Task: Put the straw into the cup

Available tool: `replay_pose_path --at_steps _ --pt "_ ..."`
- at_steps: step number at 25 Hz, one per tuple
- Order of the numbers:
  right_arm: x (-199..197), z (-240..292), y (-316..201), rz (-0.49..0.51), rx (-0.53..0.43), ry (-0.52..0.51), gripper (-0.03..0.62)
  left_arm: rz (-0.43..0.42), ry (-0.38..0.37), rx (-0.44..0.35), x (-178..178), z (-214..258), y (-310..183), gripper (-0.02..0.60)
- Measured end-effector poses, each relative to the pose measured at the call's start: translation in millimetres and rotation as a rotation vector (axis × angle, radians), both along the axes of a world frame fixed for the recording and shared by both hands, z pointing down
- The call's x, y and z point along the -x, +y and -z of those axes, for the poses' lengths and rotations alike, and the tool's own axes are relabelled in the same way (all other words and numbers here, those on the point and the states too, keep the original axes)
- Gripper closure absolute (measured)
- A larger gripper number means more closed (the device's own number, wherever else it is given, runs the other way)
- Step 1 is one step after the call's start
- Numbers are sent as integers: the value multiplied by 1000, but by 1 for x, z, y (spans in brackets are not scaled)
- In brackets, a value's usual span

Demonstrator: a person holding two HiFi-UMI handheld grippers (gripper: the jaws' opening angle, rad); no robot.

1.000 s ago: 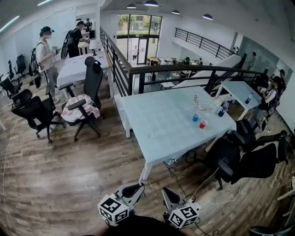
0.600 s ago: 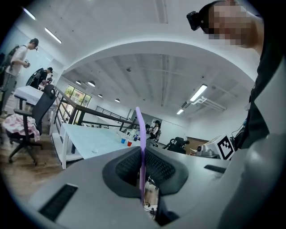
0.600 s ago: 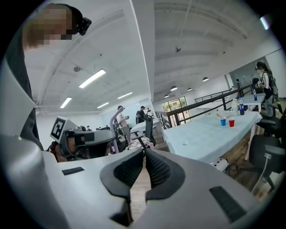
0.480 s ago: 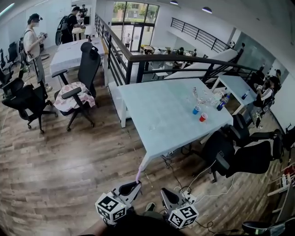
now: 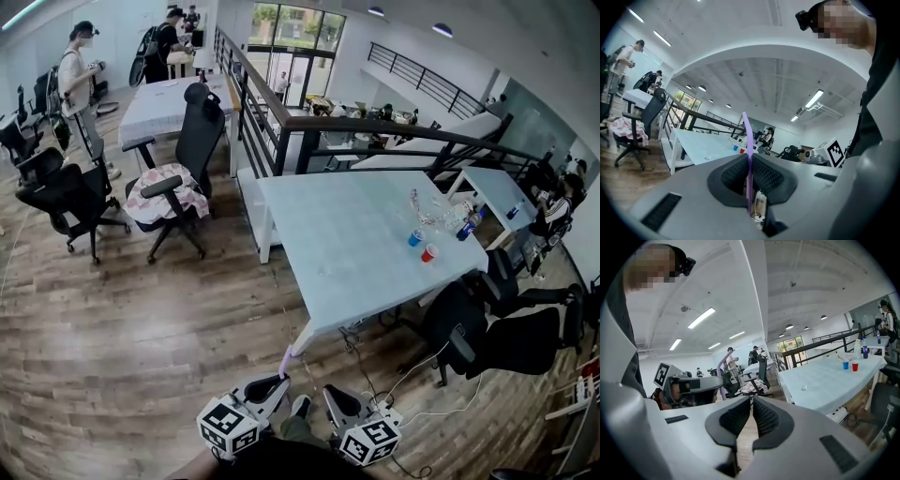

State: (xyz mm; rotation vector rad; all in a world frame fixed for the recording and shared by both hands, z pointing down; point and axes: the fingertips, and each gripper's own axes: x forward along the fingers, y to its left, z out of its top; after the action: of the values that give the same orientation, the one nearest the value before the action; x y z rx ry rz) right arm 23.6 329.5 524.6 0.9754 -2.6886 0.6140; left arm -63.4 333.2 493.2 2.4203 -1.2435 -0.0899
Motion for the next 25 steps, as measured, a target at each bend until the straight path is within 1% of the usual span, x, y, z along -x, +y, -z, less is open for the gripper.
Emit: replay_pose_path --at_steps 3,7,13,19,25 --pt "8 3 -15 42 -8 -21 556 31 -27 -7 6 4 -14 545" --pt "1 4 -52 16 8 -74 556 49 -50 -18 4 10 -42 545" --pt "-13 7 -99 32 22 -105 556 51 -81 -17 -16 19 -91 545" --pt "-38 10 -147 5 59 -167 556 40 -111 -7 -46 27 -132 545" --pt "-54 22 -193 9 49 -218 556 47 -155 -10 -65 40 -171 545"
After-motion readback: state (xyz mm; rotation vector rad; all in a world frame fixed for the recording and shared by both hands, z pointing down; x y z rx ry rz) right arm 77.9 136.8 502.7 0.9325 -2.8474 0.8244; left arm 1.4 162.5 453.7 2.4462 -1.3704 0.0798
